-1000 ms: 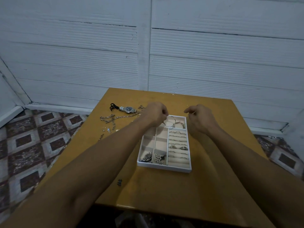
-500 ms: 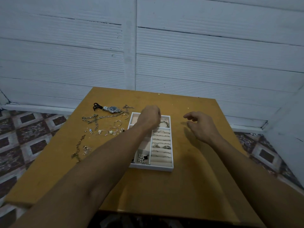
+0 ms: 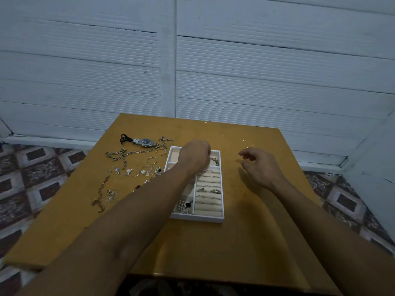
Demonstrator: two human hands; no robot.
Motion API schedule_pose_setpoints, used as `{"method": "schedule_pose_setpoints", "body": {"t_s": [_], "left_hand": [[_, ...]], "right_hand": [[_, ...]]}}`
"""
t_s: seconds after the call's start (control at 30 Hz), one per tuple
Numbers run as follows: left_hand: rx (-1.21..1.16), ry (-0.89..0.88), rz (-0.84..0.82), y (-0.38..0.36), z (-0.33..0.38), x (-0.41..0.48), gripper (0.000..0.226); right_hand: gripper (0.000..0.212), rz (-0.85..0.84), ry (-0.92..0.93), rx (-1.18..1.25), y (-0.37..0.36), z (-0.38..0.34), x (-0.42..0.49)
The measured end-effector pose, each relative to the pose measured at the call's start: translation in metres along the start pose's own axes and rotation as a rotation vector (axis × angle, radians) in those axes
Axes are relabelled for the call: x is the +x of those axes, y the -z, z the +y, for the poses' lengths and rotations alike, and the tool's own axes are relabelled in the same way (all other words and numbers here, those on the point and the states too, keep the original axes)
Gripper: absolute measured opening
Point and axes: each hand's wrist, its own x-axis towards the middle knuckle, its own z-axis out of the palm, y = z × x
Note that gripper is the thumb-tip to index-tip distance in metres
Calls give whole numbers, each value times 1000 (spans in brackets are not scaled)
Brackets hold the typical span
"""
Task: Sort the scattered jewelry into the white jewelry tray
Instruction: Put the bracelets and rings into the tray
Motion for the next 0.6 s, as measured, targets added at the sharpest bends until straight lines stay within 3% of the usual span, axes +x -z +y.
{"method": "schedule_pose_setpoints", "body": {"t_s": [0.33,0.6], "left_hand": [[-21,-56,7,29,-35,-11,20],[-61,157,13,69,-121,-38,16]], "right_hand": [[43,-58,2,63,-13,-25,4],[44,-111,102,94,-43,-75,14]]}}
